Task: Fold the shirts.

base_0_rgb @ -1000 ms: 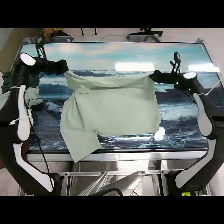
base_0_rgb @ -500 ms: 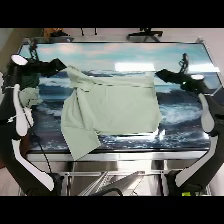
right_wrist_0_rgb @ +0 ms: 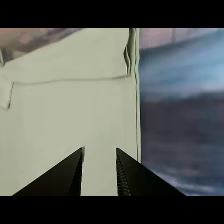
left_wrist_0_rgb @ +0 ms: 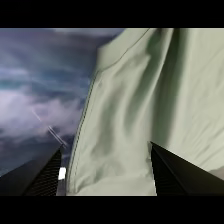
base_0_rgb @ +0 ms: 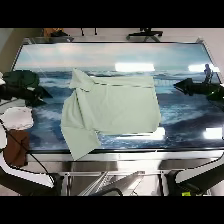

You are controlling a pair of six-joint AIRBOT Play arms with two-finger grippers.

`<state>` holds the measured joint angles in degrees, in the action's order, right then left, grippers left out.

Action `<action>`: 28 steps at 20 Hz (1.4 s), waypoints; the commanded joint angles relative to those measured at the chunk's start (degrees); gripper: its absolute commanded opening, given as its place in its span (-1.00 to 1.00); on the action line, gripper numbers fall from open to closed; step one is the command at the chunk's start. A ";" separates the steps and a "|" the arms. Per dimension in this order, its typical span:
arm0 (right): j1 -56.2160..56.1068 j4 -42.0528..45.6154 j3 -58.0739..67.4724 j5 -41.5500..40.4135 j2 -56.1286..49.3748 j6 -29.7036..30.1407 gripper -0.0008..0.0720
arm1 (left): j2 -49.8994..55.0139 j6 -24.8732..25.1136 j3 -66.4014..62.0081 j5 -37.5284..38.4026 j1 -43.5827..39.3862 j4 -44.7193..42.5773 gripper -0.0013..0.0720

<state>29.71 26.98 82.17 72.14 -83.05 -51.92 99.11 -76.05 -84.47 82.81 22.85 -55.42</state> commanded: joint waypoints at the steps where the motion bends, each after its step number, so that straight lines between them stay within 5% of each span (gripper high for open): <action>1: 0.90 0.44 -5.35 3.21 1.68 -0.42 -0.30 | -1.97 4.02 15.30 -4.26 -0.11 2.27 0.65; 5: 0.83 0.46 -5.51 6.36 1.70 -0.46 -0.30 | -1.73 4.72 22.40 -9.66 -2.82 2.51 0.65; 11: 0.90 1.60 -7.23 10.05 1.73 -1.11 -0.30 | -1.70 5.70 23.50 -7.89 -3.85 3.10 0.62; 12: 0.85 3.58 -8.48 10.51 1.73 -2.05 -0.30 | -1.70 6.93 23.50 -6.75 -4.87 3.08 -0.26; 13: 0.85 6.05 -9.84 10.67 1.73 -2.89 -0.27 | -1.73 9.09 23.47 -5.66 -6.01 3.13 -0.93; 15: 0.83 11.02 -12.92 10.60 1.73 -3.65 0.03 | -1.73 9.22 22.58 -5.46 -7.48 2.86 -0.93; 28: -12.17 17.55 -24.41 9.42 1.77 -3.50 0.02 | -4.94 6.99 18.47 -1.75 -1.51 2.58 -0.94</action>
<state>21.34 43.22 58.63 82.15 -81.23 -55.48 94.52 -68.93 -66.54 80.53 20.73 -52.90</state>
